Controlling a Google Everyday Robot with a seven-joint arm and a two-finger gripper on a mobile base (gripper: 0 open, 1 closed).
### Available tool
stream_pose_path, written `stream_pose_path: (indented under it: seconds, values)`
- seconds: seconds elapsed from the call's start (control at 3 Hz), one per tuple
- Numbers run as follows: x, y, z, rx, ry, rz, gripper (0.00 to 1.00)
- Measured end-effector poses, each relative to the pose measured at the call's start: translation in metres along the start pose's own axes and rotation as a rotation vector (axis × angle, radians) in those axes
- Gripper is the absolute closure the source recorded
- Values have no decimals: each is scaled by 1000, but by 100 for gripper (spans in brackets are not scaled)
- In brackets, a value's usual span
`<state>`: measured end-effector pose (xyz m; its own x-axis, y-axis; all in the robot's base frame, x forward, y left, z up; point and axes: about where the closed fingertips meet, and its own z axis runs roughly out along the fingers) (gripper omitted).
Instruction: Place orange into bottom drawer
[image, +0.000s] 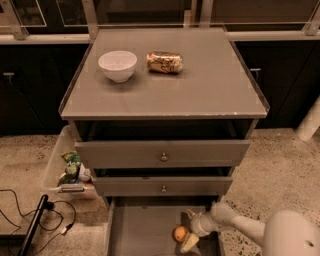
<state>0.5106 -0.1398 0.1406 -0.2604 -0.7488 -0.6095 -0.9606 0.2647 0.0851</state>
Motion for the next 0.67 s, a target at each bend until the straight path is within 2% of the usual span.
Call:
stream_pose_path:
  seconds: [0.33, 0.67]
  values:
    - [5, 10, -54, 31, -19, 0, 0]
    - [9, 23, -123, 61, -74, -8, 0]
